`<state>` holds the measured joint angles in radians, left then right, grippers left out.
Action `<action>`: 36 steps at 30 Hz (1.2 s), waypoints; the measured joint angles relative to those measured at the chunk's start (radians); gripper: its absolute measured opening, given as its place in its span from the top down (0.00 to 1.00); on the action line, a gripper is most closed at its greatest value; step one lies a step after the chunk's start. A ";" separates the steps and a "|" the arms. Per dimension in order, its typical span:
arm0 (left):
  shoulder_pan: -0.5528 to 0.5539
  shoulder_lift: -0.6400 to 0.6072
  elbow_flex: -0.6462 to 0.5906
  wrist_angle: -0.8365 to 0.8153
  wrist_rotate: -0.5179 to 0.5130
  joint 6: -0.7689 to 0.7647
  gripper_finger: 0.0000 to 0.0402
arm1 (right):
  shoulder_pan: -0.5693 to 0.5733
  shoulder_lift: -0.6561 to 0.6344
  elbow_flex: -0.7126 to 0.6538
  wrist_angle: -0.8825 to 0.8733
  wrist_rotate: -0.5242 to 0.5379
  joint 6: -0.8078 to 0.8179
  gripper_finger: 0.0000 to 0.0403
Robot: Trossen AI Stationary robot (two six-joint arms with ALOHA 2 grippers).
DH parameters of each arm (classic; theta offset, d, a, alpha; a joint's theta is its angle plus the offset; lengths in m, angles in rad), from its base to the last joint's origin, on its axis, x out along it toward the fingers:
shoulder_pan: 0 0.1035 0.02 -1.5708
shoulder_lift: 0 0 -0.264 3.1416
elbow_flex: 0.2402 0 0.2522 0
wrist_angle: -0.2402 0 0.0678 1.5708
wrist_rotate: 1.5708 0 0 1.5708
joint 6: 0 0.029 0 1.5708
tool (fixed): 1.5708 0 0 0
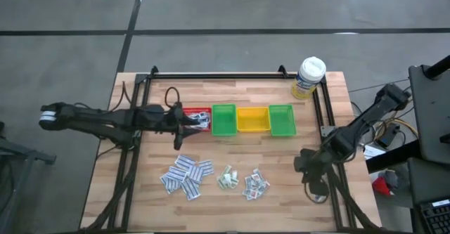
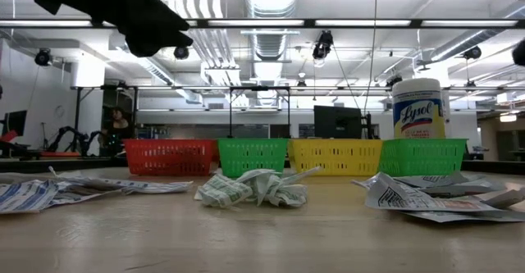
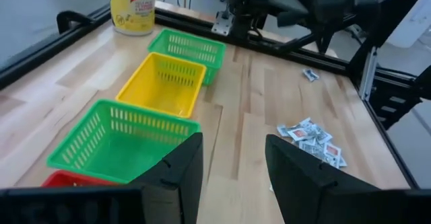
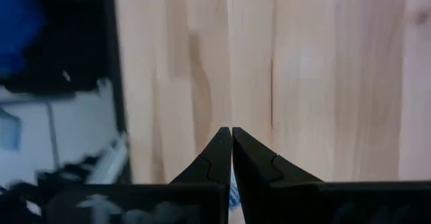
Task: Pick & Place First Aid Supplies
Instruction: Put the alcohol pad into the red basket
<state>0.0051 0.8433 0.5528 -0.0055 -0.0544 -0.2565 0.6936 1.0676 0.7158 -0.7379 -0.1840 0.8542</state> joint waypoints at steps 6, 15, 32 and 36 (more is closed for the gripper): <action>0.000 -0.029 -0.001 0.026 0.000 0.040 0.62 | 0.097 0.145 0.029 -0.089 -0.020 -0.015 0.97; 0.000 -0.045 -0.001 0.060 0.000 0.064 0.62 | 0.267 0.338 0.119 -0.161 -0.017 0.023 0.97; 0.000 -0.046 -0.001 0.066 0.000 0.053 0.62 | 0.323 0.465 0.138 -0.216 0.023 0.029 0.97; 0.000 -0.045 -0.001 0.066 0.000 0.052 0.62 | 0.323 0.453 0.139 -0.210 0.031 0.031 0.97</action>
<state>0.0051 0.7979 0.5514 0.0605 -0.0540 -0.2043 1.0164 1.5210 0.8551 -0.9476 -0.1533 0.8853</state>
